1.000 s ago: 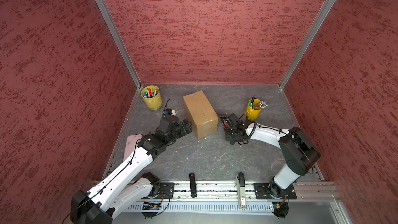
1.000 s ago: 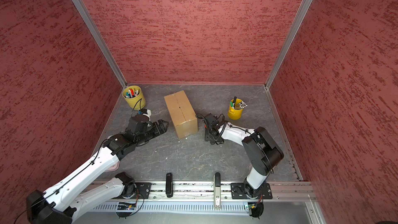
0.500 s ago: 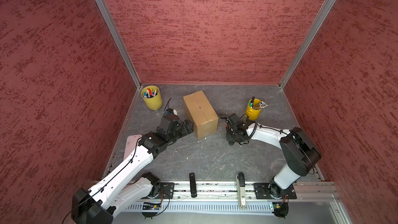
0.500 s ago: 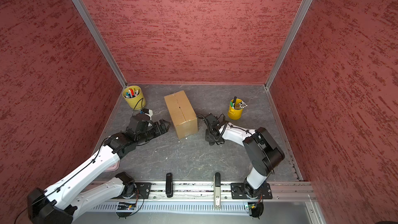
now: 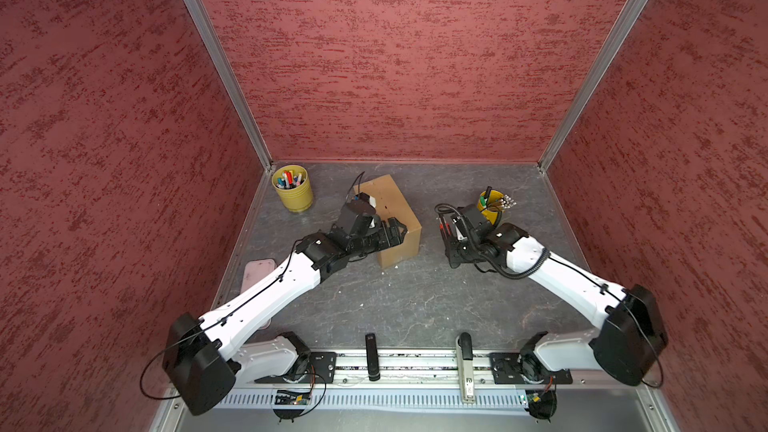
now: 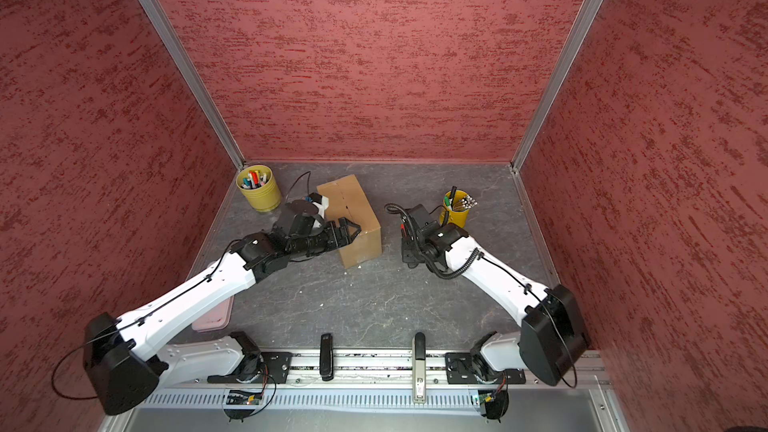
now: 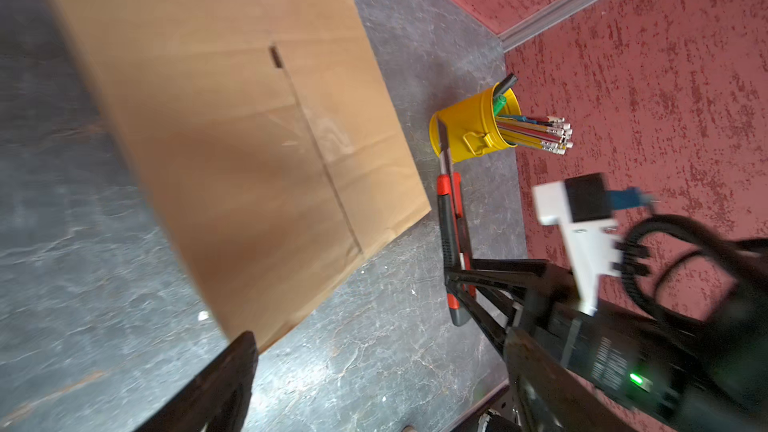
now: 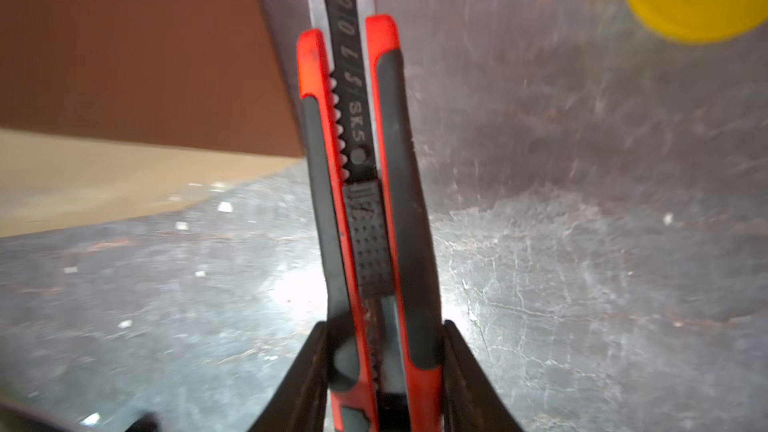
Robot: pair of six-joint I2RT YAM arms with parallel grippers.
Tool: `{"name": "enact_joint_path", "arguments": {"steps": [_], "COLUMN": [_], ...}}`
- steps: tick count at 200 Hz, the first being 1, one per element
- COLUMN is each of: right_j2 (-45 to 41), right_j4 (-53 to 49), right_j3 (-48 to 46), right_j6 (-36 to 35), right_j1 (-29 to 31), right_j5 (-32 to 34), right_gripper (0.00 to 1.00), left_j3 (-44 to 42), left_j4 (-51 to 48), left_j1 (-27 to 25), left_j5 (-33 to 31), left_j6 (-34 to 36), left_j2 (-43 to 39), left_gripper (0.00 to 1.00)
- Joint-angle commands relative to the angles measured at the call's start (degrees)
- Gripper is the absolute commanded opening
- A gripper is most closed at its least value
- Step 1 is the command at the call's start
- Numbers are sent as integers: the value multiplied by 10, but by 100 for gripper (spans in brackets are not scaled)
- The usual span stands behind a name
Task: Unpack the express box
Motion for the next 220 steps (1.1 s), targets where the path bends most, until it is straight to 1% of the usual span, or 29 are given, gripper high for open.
{"name": "enact_joint_path", "arguments": {"steps": [1,24,62,92,131,147,177,195,220], "right_j2": [-35,-54,-76,-82,-89,-91,-87,-87,-85], "right_j4": [-42,-51,-38,-39,-36,-32,-29,-19,-2], "right_j3": [40,60,67,73,78,79,79,76,68], "right_j6": [-32,-47,-48,-51,-50,-50,-48,-44,-35], "right_j1": [-2,-2,-2,0,1,1,1,1,1], "right_j5": [-8,-21,-53,-60,-66,-72,-70,-69,-75], "right_gripper": [4,4,3,3,3,3,2,2,3], "left_j3": [40,79,127,170,201,203,208,205,196], "left_j4": [69,103,153,177,186,192,203,205,213], "left_j1": [-9,-19,-32,-44,-53,-53,-54,-54,-53], "left_j5": [32,51,78,96,107,111,118,118,121], "left_j6": [12,16,12,12,11,8,3,2,-4], "left_j2": [39,89,166,222,265,273,280,282,283], "left_gripper": [91,90,87,82,76,70,50,37,24]}}
